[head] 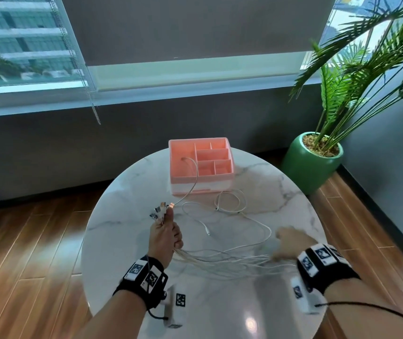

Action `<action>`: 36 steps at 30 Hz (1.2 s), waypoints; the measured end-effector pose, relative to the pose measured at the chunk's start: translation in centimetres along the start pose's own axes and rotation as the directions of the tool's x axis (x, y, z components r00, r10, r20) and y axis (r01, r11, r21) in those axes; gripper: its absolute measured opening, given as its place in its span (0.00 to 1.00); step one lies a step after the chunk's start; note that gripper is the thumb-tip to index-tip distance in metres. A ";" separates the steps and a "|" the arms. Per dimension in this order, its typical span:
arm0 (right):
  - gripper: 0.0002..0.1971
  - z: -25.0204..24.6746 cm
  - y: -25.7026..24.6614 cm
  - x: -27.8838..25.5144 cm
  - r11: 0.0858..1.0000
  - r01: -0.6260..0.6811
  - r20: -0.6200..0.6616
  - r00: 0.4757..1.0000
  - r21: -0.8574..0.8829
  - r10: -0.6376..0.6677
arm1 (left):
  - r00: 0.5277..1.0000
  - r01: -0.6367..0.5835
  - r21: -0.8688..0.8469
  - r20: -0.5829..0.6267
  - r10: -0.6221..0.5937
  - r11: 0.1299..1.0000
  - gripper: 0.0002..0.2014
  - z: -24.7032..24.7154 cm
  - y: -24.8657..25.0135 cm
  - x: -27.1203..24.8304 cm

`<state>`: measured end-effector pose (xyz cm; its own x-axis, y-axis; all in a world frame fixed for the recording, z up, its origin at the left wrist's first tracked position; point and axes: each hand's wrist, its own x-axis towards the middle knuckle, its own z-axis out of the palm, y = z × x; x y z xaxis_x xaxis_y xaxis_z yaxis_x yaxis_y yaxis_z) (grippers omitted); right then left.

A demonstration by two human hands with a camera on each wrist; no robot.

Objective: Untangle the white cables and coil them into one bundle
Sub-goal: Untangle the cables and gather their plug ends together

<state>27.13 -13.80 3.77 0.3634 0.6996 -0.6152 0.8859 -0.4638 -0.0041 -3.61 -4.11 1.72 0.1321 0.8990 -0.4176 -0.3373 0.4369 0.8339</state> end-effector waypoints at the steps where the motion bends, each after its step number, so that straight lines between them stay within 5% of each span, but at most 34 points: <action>1: 0.39 -0.7 -2.9 -0.8 0.985 0.152 -0.042 0.988 0.081 -0.149 | 1.000 -0.002 -0.017 -0.004 0.002 1.000 0.24 0.3 0.0 -0.1; 4: 0.37 -0.6 -11.2 -3.0 0.812 0.526 -0.153 0.850 0.253 -0.503 | 1.000 0.007 -0.078 -0.012 -0.008 0.997 0.24 1.3 0.2 -0.3; 6: 0.29 1.2 -15.6 -3.5 0.771 0.586 -0.116 0.808 0.249 -0.577 | 1.000 -0.006 -0.110 -0.026 0.003 0.994 0.22 1.4 0.3 -0.2; 9: 0.13 3.7 -18.3 -3.1 0.783 0.589 -0.138 0.808 0.202 -0.572 | 0.997 -0.061 -0.132 -0.055 0.054 0.989 0.17 0.7 0.7 0.2; 17: 0.23 7.0 -7.6 0.8 0.909 0.416 -0.125 0.900 -0.029 -0.417 | 0.996 0.027 -0.158 -0.077 -0.039 0.987 0.23 -1.8 1.6 1.4; 22: 0.30 7.4 -2.9 1.1 0.858 0.405 -0.152 0.914 0.317 -0.375 | 0.991 0.025 -0.134 -0.129 -0.042 0.991 0.18 -1.3 0.6 1.4; 24: 0.29 6.9 -2.2 1.4 0.793 0.468 -0.354 0.871 0.390 -0.340 | 0.987 0.026 -0.132 -0.155 -0.047 0.991 0.17 -1.5 0.6 1.6; 26: 0.21 6.3 -2.4 2.2 0.768 0.549 -0.590 0.755 0.331 -0.285 | 0.983 0.039 -0.116 -0.174 -0.059 0.992 0.18 -1.6 0.3 1.7; 29: 0.08 5.4 -4.4 3.0 0.796 0.560 -0.698 0.664 0.229 -0.267 | 0.981 0.041 -0.103 -0.184 -0.060 0.994 0.20 -1.4 0.1 1.6; 31: 0.06 5.0 -6.1 3.0 0.825 0.543 -0.659 0.680 0.159 -0.321 | 0.983 0.038 -0.094 -0.175 -0.054 0.995 0.20 -1.3 0.0 1.5; 36: 0.20 5.3 -9.5 2.5 0.874 0.486 -0.417 0.792 -0.014 -0.447 | 0.987 0.045 -0.085 -0.149 -0.058 0.995 0.21 -1.6 0.0 1.1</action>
<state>18.04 -10.55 -1.91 0.0122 0.9876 -0.1567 0.9549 -0.0580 -0.2913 -4.99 -3.19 0.72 0.0107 0.8575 -0.5144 -0.4094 0.4731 0.7801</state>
